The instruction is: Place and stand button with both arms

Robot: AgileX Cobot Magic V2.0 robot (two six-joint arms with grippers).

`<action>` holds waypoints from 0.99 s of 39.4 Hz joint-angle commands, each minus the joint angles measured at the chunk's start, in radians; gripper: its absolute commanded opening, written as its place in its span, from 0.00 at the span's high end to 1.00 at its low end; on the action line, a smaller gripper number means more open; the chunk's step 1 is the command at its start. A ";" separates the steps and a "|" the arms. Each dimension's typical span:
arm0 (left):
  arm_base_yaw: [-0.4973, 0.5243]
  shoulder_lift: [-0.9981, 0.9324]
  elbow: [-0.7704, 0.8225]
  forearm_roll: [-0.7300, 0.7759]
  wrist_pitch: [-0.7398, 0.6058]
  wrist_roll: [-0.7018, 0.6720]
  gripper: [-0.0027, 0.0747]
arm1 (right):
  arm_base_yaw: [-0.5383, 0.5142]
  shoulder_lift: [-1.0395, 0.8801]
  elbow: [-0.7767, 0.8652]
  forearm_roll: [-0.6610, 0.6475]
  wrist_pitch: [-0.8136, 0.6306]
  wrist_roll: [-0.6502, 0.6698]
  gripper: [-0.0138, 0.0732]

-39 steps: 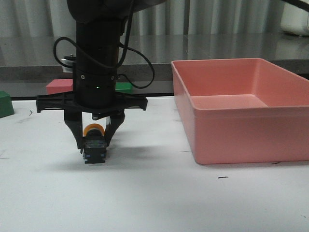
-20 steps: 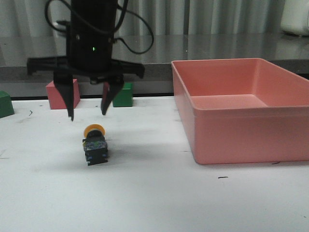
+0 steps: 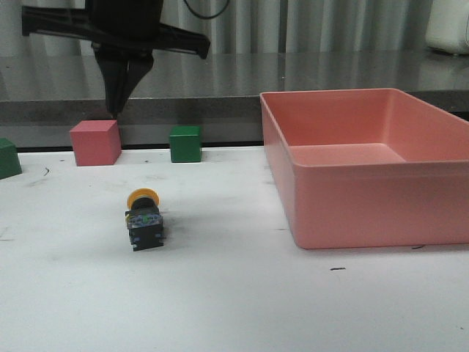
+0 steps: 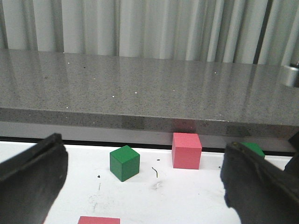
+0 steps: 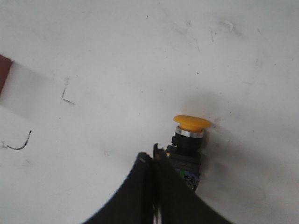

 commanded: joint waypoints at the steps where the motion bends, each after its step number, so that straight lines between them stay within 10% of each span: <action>1: -0.005 0.012 -0.036 0.001 -0.076 -0.002 0.14 | -0.032 -0.133 -0.031 -0.002 0.096 -0.060 0.91; 21: -0.005 0.012 -0.036 0.001 -0.076 -0.002 0.14 | -0.490 -0.548 0.520 -0.021 0.066 -0.162 0.91; 39: -0.005 0.012 -0.036 0.001 -0.076 -0.002 0.14 | -0.797 -0.967 1.307 -0.023 -0.390 -0.294 0.91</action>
